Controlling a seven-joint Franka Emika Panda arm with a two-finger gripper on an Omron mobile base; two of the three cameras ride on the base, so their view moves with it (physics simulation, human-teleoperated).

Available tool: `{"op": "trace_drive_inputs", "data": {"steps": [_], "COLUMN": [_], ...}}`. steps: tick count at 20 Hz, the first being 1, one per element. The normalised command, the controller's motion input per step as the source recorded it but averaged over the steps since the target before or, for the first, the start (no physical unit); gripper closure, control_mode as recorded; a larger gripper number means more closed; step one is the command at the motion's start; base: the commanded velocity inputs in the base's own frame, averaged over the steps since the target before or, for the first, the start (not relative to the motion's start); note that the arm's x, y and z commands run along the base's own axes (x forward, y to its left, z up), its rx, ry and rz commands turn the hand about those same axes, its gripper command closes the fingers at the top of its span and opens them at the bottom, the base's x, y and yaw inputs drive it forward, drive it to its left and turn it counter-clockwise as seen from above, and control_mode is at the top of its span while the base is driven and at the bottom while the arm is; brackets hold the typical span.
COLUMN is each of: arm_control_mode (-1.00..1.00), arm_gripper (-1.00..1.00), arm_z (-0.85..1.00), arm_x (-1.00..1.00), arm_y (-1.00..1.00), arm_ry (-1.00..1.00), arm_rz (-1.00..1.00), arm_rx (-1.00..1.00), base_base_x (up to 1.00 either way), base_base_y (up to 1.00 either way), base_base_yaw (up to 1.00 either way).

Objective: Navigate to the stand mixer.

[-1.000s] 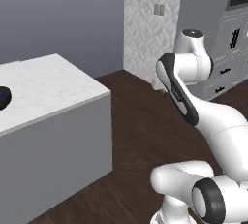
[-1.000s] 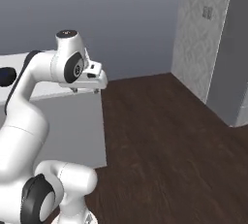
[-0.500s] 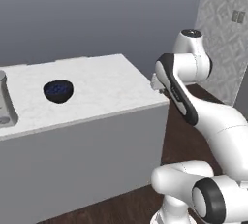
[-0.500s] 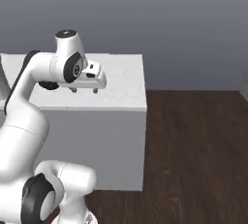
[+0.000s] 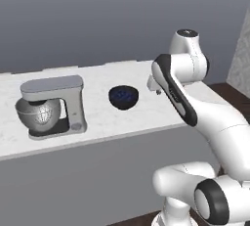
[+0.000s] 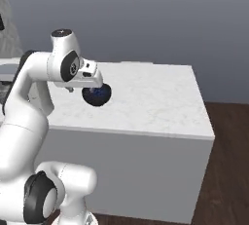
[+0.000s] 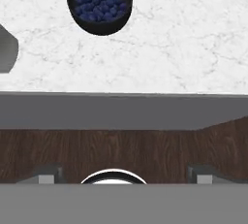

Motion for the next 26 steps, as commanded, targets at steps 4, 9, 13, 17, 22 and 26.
{"op": "trace_drive_inputs", "data": {"steps": [4,9,13,17,22,26], "arm_control_mode": [1.00,1.00,1.00,1.00,1.00,1.00], "arm_gripper": [-1.00,-1.00,-1.00,-1.00,-1.00,-1.00], "arm_z": [0.00,0.00,0.00,0.00,0.00,0.00], "arm_x": [0.00,0.00,0.00,0.00,0.00,0.00], "arm_y": [0.00,0.00,0.00,0.00,0.00,0.00], "arm_ry": [0.00,0.00,0.00,0.00,0.00,0.00], "arm_rz": [0.00,0.00,0.00,0.00,0.00,0.00], "arm_rx": [0.00,0.00,0.00,0.00,0.00,0.00], "base_base_x": [0.38,0.53,0.60,0.53,0.54,0.42], "base_base_y": [0.96,0.95,0.61,0.00,0.05,0.08], "base_base_yaw": [0.02,0.03,0.04,0.13,0.13,0.06]}}
